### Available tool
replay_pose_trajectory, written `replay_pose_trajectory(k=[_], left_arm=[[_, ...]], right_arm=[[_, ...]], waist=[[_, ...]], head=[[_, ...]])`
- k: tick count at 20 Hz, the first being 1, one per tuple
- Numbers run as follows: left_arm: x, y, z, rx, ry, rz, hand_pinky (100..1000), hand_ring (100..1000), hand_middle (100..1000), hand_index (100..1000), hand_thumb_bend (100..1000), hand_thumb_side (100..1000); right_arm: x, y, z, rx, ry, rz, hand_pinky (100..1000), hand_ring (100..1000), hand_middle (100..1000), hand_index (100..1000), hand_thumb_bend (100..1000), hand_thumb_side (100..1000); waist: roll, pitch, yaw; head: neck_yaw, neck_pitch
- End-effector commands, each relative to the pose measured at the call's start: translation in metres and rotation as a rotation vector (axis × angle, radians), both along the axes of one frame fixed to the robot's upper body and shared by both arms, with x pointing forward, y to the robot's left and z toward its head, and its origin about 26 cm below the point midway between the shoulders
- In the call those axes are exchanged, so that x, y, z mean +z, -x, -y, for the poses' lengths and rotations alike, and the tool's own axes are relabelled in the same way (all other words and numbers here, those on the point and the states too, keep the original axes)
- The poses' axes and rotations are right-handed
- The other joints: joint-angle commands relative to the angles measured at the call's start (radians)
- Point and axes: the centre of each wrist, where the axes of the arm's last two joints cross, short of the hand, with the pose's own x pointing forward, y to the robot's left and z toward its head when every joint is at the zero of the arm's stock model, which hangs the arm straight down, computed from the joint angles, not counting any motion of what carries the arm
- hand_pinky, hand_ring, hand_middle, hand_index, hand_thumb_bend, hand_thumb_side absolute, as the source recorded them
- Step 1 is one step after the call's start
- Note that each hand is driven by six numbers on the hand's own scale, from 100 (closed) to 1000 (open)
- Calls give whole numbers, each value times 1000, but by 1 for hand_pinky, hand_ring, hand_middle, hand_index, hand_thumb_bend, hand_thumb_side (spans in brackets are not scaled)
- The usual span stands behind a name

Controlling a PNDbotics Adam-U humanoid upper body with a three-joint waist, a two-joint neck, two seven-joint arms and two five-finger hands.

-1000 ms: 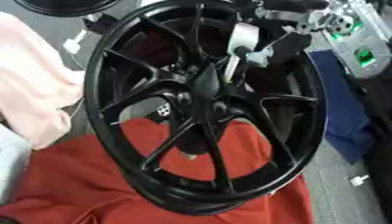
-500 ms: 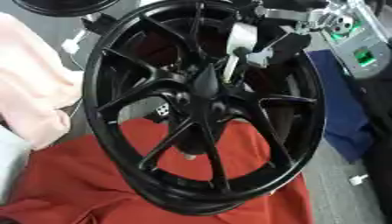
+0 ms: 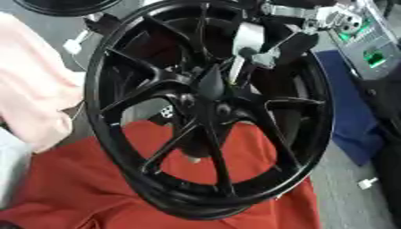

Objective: Pull the pin out of the wheel hub.

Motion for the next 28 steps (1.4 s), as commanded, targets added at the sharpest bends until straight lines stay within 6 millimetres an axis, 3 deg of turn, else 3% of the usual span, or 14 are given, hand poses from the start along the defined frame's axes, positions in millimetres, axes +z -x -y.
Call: replay_pose_trajectory(k=[1, 8, 28], left_arm=[[7, 0, -1, -6, -18, 16, 683, 572, 553, 767, 251, 652], [8, 0, -1, -8, -20, 16, 685, 572, 553, 762, 251, 651], [10, -1, -1, -9, -24, 21, 687, 572, 552, 755, 248, 649]], right_arm=[[11, 4, 2, -5, -20, 27, 689, 493, 469, 678, 100, 245], [15, 7, 0, -14, -53, 53, 683, 474, 463, 667, 125, 100], [46, 21, -8, 18, -142, 169, 698, 478, 459, 657, 243, 100]], waist=[[7, -13, 3], [7, -14, 2], [11, -19, -1]], head=[[-3, 5], [-6, 5], [-16, 5]])
